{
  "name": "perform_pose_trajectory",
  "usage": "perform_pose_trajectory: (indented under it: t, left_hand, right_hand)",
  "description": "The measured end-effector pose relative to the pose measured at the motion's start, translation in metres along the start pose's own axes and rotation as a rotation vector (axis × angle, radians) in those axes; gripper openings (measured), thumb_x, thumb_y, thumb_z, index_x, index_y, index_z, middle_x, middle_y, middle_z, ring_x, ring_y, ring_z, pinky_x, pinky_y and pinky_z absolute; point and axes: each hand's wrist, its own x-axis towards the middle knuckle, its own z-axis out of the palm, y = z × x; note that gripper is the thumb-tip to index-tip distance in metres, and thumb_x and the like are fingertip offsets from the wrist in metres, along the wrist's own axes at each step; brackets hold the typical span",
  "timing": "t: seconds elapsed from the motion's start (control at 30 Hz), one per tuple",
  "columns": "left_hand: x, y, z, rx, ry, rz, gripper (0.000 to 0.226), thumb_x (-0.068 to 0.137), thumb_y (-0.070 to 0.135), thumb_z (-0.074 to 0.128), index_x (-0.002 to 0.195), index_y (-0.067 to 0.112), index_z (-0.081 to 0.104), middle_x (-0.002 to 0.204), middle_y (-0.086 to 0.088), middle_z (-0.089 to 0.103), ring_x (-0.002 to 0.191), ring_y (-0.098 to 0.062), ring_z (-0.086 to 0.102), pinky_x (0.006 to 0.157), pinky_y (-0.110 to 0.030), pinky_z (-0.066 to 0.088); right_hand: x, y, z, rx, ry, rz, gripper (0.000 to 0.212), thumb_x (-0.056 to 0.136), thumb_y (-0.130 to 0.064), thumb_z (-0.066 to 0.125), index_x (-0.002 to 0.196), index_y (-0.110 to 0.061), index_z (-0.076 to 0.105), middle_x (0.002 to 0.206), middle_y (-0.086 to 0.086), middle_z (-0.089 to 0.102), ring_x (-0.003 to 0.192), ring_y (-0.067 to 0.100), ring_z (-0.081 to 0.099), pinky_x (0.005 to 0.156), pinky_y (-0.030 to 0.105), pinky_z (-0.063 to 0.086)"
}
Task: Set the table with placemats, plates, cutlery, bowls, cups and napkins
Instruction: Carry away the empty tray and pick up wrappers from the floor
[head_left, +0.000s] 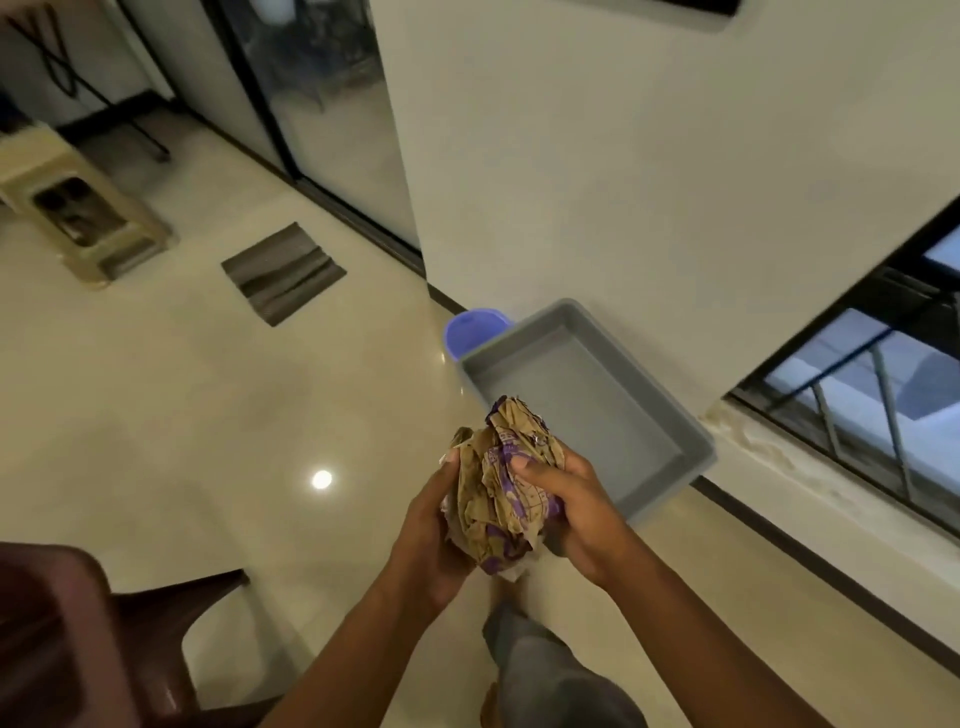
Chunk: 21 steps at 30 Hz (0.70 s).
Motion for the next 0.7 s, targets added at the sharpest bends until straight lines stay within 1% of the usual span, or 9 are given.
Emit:
perform_pose_trajectory:
  t: [0.07, 0.17, 0.2, 0.27, 0.33, 0.43, 0.5, 0.6, 0.7]
  left_hand:
    - [0.019, 0.022, -0.007, 0.027, 0.036, 0.060, 0.052, 0.105, 0.051, 0.046, 0.142, 0.019, 0.063, 0.139, -0.015, 0.066, 0.128, -0.037, 0.064, 0.116, -0.058, 0.043]
    - [0.051, 0.055, -0.017, 0.072, 0.100, 0.146, 0.051, 0.107, 0.048, 0.047, 0.143, 0.014, 0.060, 0.139, -0.021, 0.065, 0.129, -0.043, 0.061, 0.114, -0.065, 0.042]
    - [0.062, 0.068, -0.020, 0.068, 0.132, 0.159, 0.051, 0.106, 0.049, 0.051, 0.142, 0.014, 0.060, 0.138, -0.022, 0.064, 0.129, -0.046, 0.060, 0.112, -0.069, 0.041]
    - [0.077, 0.088, -0.022, 0.085, 0.134, 0.182, 0.054, 0.101, 0.054, 0.060, 0.141, 0.017, 0.060, 0.139, -0.023, 0.063, 0.129, -0.050, 0.059, 0.110, -0.075, 0.038]
    - [0.096, 0.109, -0.025, 0.080, 0.135, 0.179, 0.051, 0.099, 0.053, 0.063, 0.138, 0.019, 0.063, 0.137, -0.020, 0.066, 0.128, -0.045, 0.061, 0.111, -0.073, 0.040]
    - [0.127, 0.138, -0.030, 0.028, 0.152, 0.164, 0.044, 0.102, 0.044, 0.061, 0.135, 0.015, 0.065, 0.135, -0.020, 0.067, 0.127, -0.041, 0.063, 0.114, -0.067, 0.040]
    - [0.148, 0.159, -0.033, -0.025, 0.149, 0.131, 0.047, 0.102, 0.044, 0.062, 0.138, 0.014, 0.064, 0.137, -0.020, 0.066, 0.129, -0.041, 0.062, 0.116, -0.065, 0.038]
    - [0.178, 0.186, -0.037, -0.119, 0.131, 0.044, 0.054, 0.101, 0.049, 0.059, 0.141, 0.012, 0.063, 0.139, -0.021, 0.065, 0.131, -0.041, 0.060, 0.117, -0.062, 0.039]
    - [0.216, 0.216, -0.041, -0.151, 0.114, -0.026, 0.055, 0.101, 0.049, 0.058, 0.140, 0.011, 0.063, 0.138, -0.021, 0.065, 0.130, -0.041, 0.061, 0.117, -0.059, 0.041]
  right_hand:
    - [0.030, -0.006, 0.012, -0.003, -0.005, 0.025, 0.056, 0.081, -0.020, 0.080, 0.134, -0.015, 0.063, 0.122, 0.014, 0.074, 0.112, 0.035, 0.072, 0.104, 0.053, 0.053]
    - [0.074, -0.018, 0.027, 0.027, -0.067, 0.043, 0.062, 0.082, -0.023, 0.082, 0.138, -0.011, 0.061, 0.128, 0.018, 0.071, 0.120, 0.039, 0.067, 0.110, 0.058, 0.048]
    - [0.090, -0.025, 0.033, 0.040, -0.091, 0.055, 0.062, 0.081, -0.024, 0.081, 0.138, -0.009, 0.062, 0.130, 0.021, 0.069, 0.122, 0.042, 0.065, 0.111, 0.060, 0.045]
    - [0.114, -0.040, 0.043, 0.064, -0.145, 0.071, 0.057, 0.082, -0.026, 0.080, 0.134, -0.007, 0.066, 0.132, 0.025, 0.066, 0.126, 0.045, 0.061, 0.114, 0.063, 0.041]
    - [0.139, -0.055, 0.052, 0.072, -0.178, 0.094, 0.049, 0.085, -0.025, 0.076, 0.130, -0.007, 0.069, 0.132, 0.026, 0.065, 0.127, 0.046, 0.060, 0.115, 0.063, 0.039]
    - [0.180, -0.075, 0.062, 0.023, -0.194, 0.084, 0.047, 0.086, -0.025, 0.074, 0.131, -0.009, 0.068, 0.133, 0.026, 0.066, 0.126, 0.045, 0.061, 0.114, 0.063, 0.041]
    - [0.208, -0.085, 0.071, -0.011, -0.179, 0.087, 0.050, 0.084, -0.023, 0.075, 0.131, -0.009, 0.067, 0.132, 0.025, 0.066, 0.125, 0.045, 0.062, 0.112, 0.063, 0.042]
    - [0.246, -0.094, 0.079, 0.018, -0.119, 0.089, 0.052, 0.082, -0.019, 0.076, 0.132, -0.009, 0.066, 0.130, 0.024, 0.068, 0.124, 0.046, 0.062, 0.110, 0.060, 0.046]
    - [0.289, -0.097, 0.086, 0.055, -0.077, 0.084, 0.048, 0.086, -0.013, 0.073, 0.133, -0.008, 0.065, 0.130, 0.024, 0.068, 0.124, 0.045, 0.062, 0.107, 0.059, 0.049]
